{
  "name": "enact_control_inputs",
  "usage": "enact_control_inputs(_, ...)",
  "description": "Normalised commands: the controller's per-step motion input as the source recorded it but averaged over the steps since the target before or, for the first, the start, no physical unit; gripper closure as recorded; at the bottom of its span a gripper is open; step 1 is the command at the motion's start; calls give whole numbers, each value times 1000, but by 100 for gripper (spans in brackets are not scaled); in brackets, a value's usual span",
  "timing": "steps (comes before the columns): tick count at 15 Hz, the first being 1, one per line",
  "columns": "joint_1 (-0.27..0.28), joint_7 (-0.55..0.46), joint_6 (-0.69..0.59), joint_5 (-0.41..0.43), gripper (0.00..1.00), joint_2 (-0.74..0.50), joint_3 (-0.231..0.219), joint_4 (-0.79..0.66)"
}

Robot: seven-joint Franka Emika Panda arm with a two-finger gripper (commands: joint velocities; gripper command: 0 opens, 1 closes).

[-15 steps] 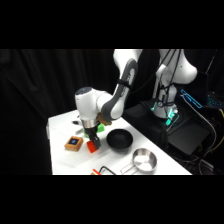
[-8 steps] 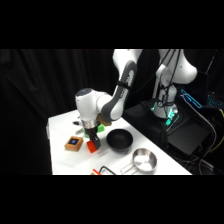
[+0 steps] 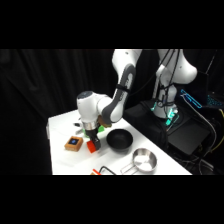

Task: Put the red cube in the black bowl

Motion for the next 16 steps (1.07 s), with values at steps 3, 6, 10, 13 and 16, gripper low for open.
enact_control_inputs(3, -89, -79, 133, 105, 7, 69, 67, 110)
enact_control_inputs(6, -83, -82, 116, 113, 43, 72, 78, 112)
enact_control_inputs(10, -63, -71, 80, 96, 69, 57, 68, 114)
enact_control_inputs(13, -10, -12, -28, 67, 74, -96, 34, 25)
enact_control_inputs(16, 45, 61, -213, 49, 74, -309, -2, -81)
